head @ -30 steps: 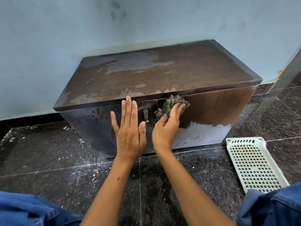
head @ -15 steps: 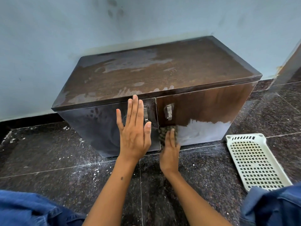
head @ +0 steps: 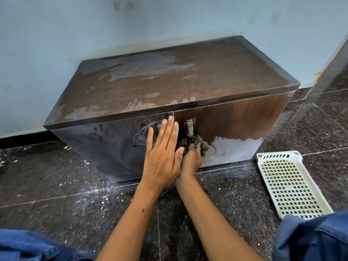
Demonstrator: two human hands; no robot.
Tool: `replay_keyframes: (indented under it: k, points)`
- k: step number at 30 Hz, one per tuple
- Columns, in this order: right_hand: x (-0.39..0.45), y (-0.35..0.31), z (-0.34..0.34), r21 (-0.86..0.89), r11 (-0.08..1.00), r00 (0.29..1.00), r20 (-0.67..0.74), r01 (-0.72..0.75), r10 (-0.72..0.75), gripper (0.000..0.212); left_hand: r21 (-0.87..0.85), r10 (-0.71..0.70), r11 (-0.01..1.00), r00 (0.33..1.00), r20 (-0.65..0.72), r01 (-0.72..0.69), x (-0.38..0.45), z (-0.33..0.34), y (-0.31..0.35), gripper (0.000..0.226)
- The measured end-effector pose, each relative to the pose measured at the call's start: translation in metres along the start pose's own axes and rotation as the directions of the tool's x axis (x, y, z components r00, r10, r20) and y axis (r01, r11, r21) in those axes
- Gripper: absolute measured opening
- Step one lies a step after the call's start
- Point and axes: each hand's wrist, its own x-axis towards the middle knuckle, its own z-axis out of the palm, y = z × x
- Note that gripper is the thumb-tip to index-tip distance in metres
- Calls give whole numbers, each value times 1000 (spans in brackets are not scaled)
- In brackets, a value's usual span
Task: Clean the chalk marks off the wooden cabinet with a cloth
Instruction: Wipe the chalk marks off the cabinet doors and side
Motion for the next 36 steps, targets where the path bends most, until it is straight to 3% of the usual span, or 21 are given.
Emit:
replay_keyframes:
  k: [5,10,14,16,17,19,21,22,24,25,26,28,30,32,36]
  points:
    - [48,-5,-25,116,959,966,26,-258,257,40,-17,-23,1000,1000,-12,23,-3,-1,-6,58]
    - [47,-8,-31,32,986,976,-142,-162,165,29,-92,-11,996,993,-113,0,-4,3,-4,56]
    - [37,-11,-39,-18,980,963,-192,-197,190,11,-301,-86,953,975,-203,22,-8,14,7,56]
    - [41,-16,-53,-30,969,961,-133,-247,241,8,-409,-216,897,974,-68,170,-14,20,15,63]
    - [45,-19,-62,-40,957,957,-55,-288,286,17,-428,-295,859,955,37,282,-18,23,19,69]
    - [50,-29,-77,-97,927,919,133,-361,372,36,-383,-438,784,873,216,488,-28,31,21,83]
    - [56,-40,-92,-144,910,855,312,-388,414,48,-366,-546,636,732,408,679,-33,37,22,89]
    - [58,-46,-97,-148,911,819,399,-386,412,52,-363,-571,502,616,542,785,-32,39,23,83]
    - [57,-56,-102,-171,911,731,551,-374,404,52,-361,-435,57,348,830,931,-31,36,29,66]
    - [55,-61,-103,-195,911,688,603,-365,404,50,-351,-318,-168,286,904,921,-31,37,31,64]
    - [52,-63,-103,-231,912,664,629,-338,405,49,-348,-252,-327,274,928,879,-29,38,32,65]
    - [52,-65,-104,-306,902,646,629,-305,432,60,-409,-252,-474,325,912,780,-24,37,33,55]
    - [54,-63,-106,-369,889,700,559,-270,445,57,-521,-350,-461,392,851,718,-16,34,35,28]
    - [54,-59,-106,-369,897,771,488,-244,410,38,-609,-471,-354,428,772,710,-9,34,36,2]
    - [48,-44,-96,-283,952,882,410,-119,232,16,-667,-591,130,598,542,734,-2,34,46,22]
